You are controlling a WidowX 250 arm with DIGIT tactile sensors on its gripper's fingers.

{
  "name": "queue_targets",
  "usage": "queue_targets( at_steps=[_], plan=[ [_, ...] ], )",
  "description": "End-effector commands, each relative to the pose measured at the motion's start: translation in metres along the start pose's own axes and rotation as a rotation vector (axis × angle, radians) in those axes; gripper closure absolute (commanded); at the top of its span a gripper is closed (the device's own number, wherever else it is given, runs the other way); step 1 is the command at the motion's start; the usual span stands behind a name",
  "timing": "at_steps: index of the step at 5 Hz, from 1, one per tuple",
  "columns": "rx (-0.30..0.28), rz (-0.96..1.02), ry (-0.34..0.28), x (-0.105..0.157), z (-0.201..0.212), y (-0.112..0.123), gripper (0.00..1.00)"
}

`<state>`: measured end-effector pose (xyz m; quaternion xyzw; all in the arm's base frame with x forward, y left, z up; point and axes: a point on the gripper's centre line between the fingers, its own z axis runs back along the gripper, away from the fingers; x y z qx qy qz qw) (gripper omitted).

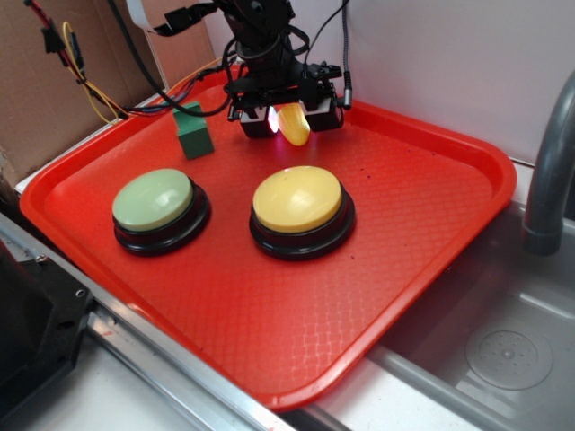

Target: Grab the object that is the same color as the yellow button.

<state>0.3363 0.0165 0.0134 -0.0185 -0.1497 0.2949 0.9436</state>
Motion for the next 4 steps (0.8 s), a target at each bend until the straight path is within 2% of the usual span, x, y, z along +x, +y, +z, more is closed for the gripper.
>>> queue_targets(
  at_steps=[1,2,3,4],
  plan=[
    [-0.017,-0.21,-0.017,0.018,0.079,-0.011,1.0],
    [0.012,-0.34,0.106,0.012,0.116,-0.016,1.0],
    [-0.003,-0.313,0.139,0.003,0.146,-0.016,1.0],
    [-0.037,-0.363,0.139,-0.009,0.173,-0.013,1.0]
  ],
)
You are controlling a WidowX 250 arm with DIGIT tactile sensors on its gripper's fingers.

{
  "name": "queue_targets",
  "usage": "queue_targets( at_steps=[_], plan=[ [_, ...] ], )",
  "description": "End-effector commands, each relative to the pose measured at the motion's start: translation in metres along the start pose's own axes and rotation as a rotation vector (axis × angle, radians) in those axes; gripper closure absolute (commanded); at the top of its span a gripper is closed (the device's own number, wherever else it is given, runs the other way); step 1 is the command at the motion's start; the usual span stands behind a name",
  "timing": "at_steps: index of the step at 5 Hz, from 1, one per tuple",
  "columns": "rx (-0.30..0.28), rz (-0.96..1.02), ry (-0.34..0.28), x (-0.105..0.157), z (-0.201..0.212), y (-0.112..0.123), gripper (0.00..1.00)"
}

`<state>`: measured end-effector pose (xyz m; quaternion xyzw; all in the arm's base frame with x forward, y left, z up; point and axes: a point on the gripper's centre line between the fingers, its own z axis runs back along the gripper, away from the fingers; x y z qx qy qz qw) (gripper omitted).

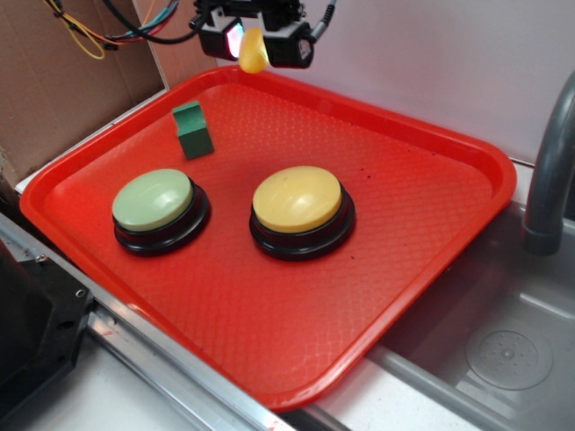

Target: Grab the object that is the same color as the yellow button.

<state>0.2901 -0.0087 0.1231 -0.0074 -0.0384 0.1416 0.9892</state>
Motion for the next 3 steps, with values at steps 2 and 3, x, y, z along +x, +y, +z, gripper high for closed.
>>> queue_targets(
  at_steps=[2,3],
  plan=[
    [-0.139,-0.084,-0.139,-0.021,0.078,0.009,1.0],
    [-0.132,-0.07,-0.082,-0.002,0.062,0.011,1.0]
  ],
)
